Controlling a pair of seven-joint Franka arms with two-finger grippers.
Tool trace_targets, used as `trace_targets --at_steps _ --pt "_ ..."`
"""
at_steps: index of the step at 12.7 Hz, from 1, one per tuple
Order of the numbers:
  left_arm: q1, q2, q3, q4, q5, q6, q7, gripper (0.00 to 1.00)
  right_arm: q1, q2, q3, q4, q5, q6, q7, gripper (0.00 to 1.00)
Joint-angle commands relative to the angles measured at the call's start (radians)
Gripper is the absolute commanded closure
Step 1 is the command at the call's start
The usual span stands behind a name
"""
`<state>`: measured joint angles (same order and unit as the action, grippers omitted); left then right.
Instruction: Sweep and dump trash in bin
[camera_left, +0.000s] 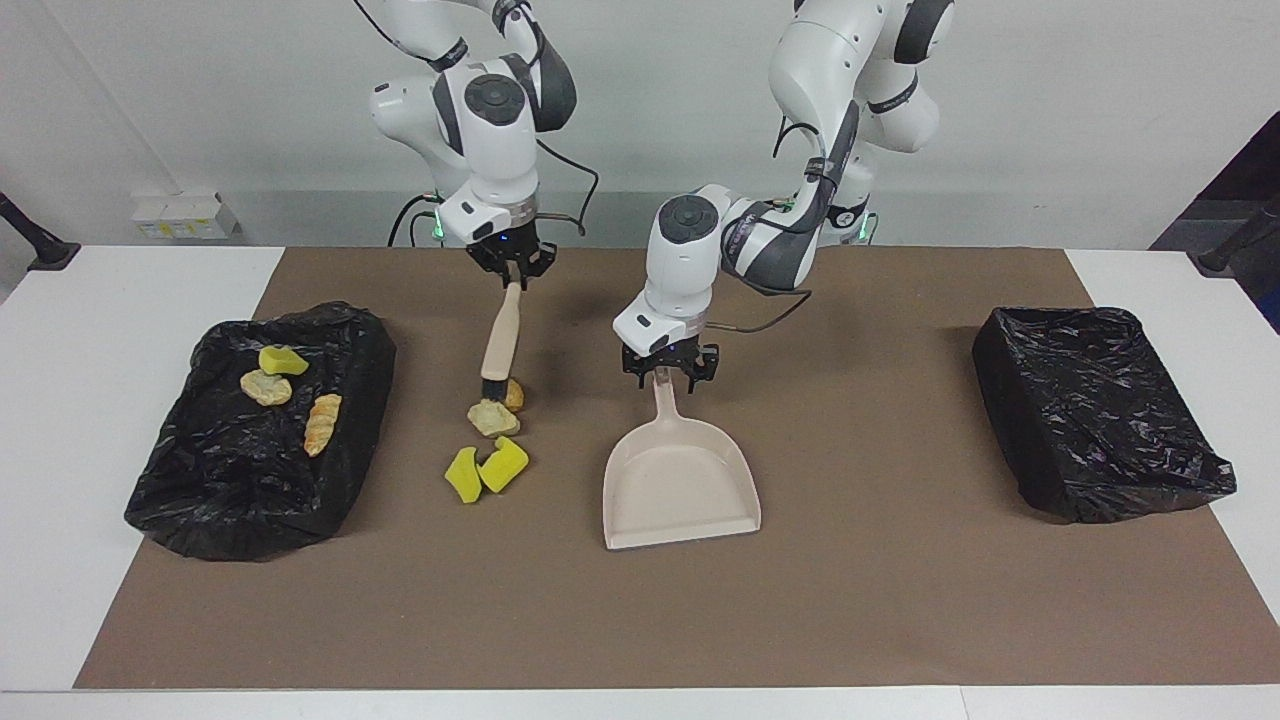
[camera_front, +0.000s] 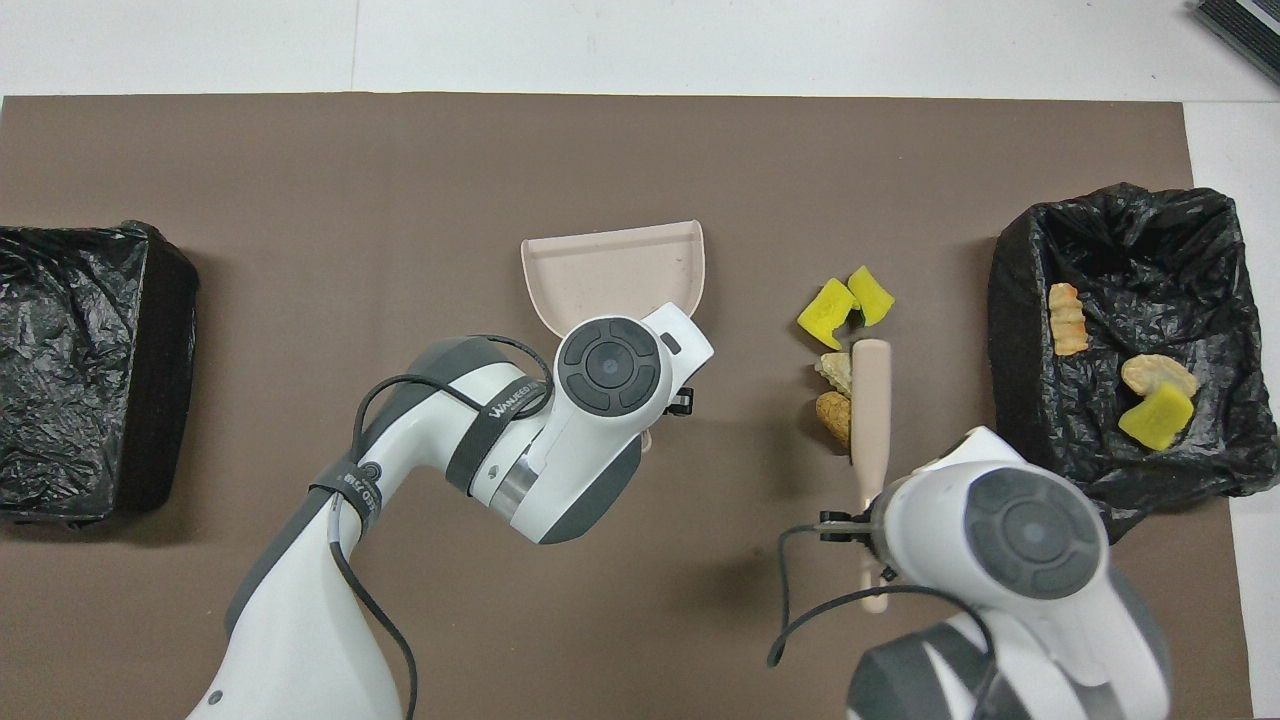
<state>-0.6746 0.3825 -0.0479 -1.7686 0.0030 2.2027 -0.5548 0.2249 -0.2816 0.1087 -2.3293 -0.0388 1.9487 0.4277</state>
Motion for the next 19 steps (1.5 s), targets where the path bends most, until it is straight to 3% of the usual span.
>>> trace_targets --at_steps 1,2,3,6,9,12,14,18,19 --pt "-0.016 -0.002 0.017 -0.002 0.015 0.015 -0.02 0.74 -0.106 0.108 0.014 0.149 -0.062 -0.069 -0.081 1.0" --pt "-0.01 -0.004 0.019 0.003 0.017 0.017 -0.016 0.87 -0.133 0.149 0.016 0.207 -0.09 -0.097 -0.098 1.0" --pt "-0.005 -0.011 0.022 0.006 0.021 0.015 -0.007 0.93 -0.159 0.185 0.016 0.259 -0.101 -0.12 -0.131 1.0" --pt "-0.002 -0.065 0.026 -0.002 0.058 -0.006 0.111 0.98 -0.213 0.278 0.014 0.347 -0.156 -0.12 -0.204 1.0" --pt "0.027 -0.126 0.026 -0.008 0.058 -0.121 0.37 1.0 -0.229 0.36 0.011 0.435 -0.256 -0.123 -0.246 1.0" --pt "0.041 -0.151 0.028 -0.011 0.058 -0.234 0.66 1.0 -0.246 0.397 0.012 0.441 -0.268 -0.108 -0.262 1.0" --pt "0.056 -0.16 0.028 -0.034 0.06 -0.235 0.801 1.0 -0.234 0.415 0.016 0.424 -0.242 -0.109 -0.251 1.0" --pt "0.082 -0.175 0.026 -0.077 0.06 -0.218 0.933 1.0 -0.21 0.41 0.019 0.384 -0.029 -0.108 -0.251 1.0" --pt "0.082 -0.189 0.025 -0.103 0.058 -0.198 1.04 1.0 -0.193 0.413 0.02 0.393 0.02 -0.106 -0.251 1.0"
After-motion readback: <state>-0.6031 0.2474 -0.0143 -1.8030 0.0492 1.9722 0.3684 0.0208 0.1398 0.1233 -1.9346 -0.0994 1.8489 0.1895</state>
